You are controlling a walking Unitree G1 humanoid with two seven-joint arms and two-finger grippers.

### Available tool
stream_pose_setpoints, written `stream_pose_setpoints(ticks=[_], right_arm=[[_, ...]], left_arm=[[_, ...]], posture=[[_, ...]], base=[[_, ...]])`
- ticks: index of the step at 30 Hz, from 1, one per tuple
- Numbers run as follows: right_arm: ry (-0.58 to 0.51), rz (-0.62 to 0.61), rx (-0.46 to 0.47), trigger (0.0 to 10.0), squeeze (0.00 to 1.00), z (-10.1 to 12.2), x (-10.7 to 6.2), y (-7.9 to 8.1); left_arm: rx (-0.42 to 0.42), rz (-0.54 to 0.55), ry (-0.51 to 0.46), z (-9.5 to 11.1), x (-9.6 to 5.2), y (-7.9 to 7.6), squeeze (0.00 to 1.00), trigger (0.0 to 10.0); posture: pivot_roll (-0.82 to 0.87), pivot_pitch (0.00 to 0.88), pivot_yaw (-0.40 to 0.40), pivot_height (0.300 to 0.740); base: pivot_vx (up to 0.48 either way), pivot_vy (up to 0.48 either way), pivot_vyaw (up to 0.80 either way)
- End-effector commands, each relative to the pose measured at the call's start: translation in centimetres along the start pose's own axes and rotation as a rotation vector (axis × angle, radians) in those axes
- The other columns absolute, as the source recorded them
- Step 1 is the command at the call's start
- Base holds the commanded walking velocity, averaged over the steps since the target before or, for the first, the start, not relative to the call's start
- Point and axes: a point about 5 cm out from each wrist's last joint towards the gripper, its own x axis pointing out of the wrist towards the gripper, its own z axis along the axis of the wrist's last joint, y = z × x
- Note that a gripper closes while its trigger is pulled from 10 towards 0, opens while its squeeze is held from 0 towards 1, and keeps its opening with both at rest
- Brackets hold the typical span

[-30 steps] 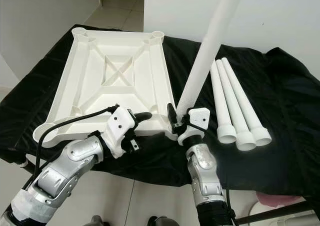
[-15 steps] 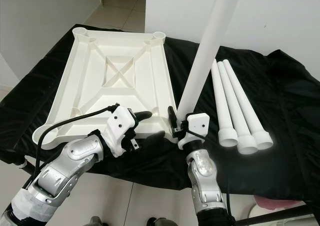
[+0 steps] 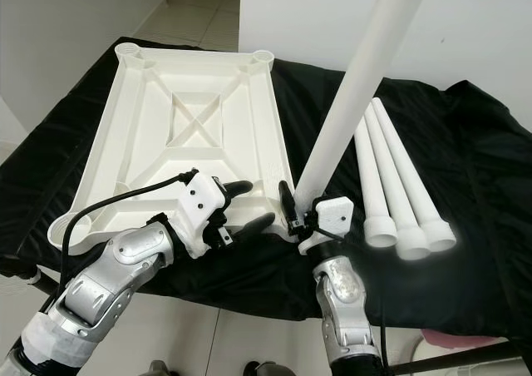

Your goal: Building children table

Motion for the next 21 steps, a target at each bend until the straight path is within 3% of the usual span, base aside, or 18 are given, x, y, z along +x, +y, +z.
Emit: stream_pose_setpoints(ticks=[1, 12, 16, 18, 21], right_arm=[[0.248, -0.048, 0.043, 10.0, 0.0, -4.1, -2.0, -0.5], [0.225, -0.077, 0.0, 10.0, 0.0, -3.8, -1.8, -1.0], [0.207, -0.154, 0.022, 10.0, 0.0, -3.6, -1.9, -1.4], [0.163, -0.349, 0.033, 10.0, 0.0, -2.8, -1.8, -2.0], [0.161, -0.433, 0.021, 10.0, 0.0, -2.7, -1.9, -2.4]], left_arm=[[0.006, -0.026, 0.01, -0.2, 0.0, -0.3, 0.0, 10.0], [0.004, -0.022, 0.012, -0.2, -0.1, -0.3, 0.0, 10.0], [0.004, -0.022, 0.013, -0.2, -0.1, -0.3, 0.0, 10.0], [0.008, -0.025, 0.015, -0.2, -0.1, -0.3, 0.0, 10.0], [0.01, -0.027, 0.015, -0.2, -0.1, -0.3, 0.0, 10.0]], posture=[[0.02, 0.135, -0.052, 0.74], [0.02, 0.139, -0.056, 0.74], [0.03, 0.14, -0.056, 0.74], [0.03, 0.134, -0.055, 0.74], [0.03, 0.129, -0.056, 0.74]], base=[[0.0, 0.0, 0.0], [0.0, 0.0, 0.0], [0.0, 0.0, 0.0], [0.0, 0.0, 0.0], [0.0, 0.0, 0.0]])
